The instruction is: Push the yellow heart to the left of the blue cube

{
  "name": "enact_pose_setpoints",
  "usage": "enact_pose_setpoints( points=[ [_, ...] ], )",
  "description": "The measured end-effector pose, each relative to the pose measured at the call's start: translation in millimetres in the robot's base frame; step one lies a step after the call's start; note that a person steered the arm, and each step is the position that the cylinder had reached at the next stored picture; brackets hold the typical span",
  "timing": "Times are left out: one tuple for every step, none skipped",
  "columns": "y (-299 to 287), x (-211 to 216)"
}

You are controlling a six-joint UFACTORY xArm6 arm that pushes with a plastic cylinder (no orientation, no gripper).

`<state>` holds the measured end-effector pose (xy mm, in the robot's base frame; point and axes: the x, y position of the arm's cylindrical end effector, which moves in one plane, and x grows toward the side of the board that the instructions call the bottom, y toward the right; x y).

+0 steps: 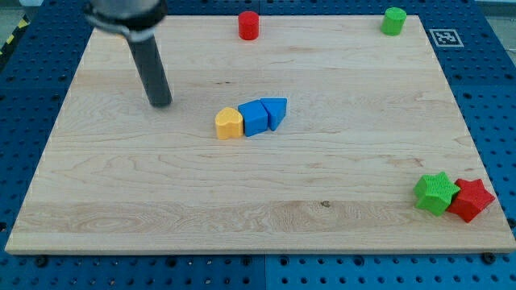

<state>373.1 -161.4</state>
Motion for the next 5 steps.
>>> enact_pose_setpoints(
  points=[
    [-25, -53],
    [-26, -53],
    [-74, -75],
    [-136, -94],
    [-144, -99]
  ],
)
